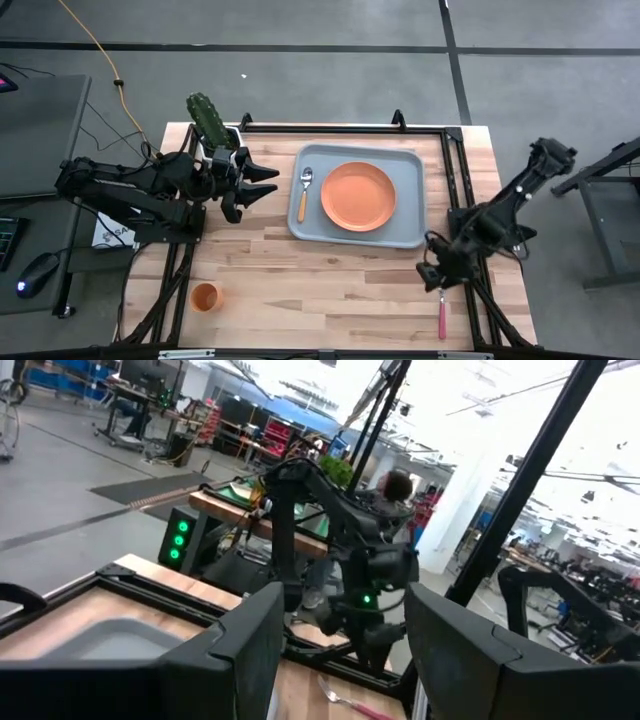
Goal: Pick and place plate/cup/fork/spoon on tray
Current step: Put the pink fork to the left of the orange plate on the gray serving tray
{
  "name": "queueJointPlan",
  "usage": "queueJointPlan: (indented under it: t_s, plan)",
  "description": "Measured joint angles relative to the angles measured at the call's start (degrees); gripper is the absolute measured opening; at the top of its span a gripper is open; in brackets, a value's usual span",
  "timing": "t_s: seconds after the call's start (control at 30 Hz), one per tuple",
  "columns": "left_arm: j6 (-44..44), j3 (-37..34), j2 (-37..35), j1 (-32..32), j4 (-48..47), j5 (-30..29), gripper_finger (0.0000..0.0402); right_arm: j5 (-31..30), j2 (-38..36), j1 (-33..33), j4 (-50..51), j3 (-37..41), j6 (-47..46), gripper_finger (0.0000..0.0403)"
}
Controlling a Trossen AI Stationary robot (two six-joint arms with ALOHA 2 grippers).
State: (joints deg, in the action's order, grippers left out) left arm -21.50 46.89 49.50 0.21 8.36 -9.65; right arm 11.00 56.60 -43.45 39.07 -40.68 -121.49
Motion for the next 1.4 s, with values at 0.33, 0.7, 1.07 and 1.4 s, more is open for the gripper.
queueJointPlan:
  t_s: [0.33, 0.7, 1.07, 1.4]
  plan:
    - [0.0, 0.0, 0.0, 0.0, 0.0, 0.0, 0.0194, 4.3, 8.1, -7.5, -5.1, 2.2, -10.0, 0.0256]
    - [-0.9, 0.0, 0.0, 0.0, 0.0, 0.0, 0.0193, 7.4, 18.7, -7.6, -6.5, 2.2, -10.5, 0.0256]
    - [-0.9, 0.0, 0.0, 0.0, 0.0, 0.0, 0.0193, 7.5, 26.8, -7.6, -11.2, 2.2, -10.2, 0.0256]
    - [-1.0, 0.0, 0.0, 0.0, 0.0, 0.1, 0.0193, 7.9, 30.4, -7.6, -13.4, 2.2, -9.6, 0.0256]
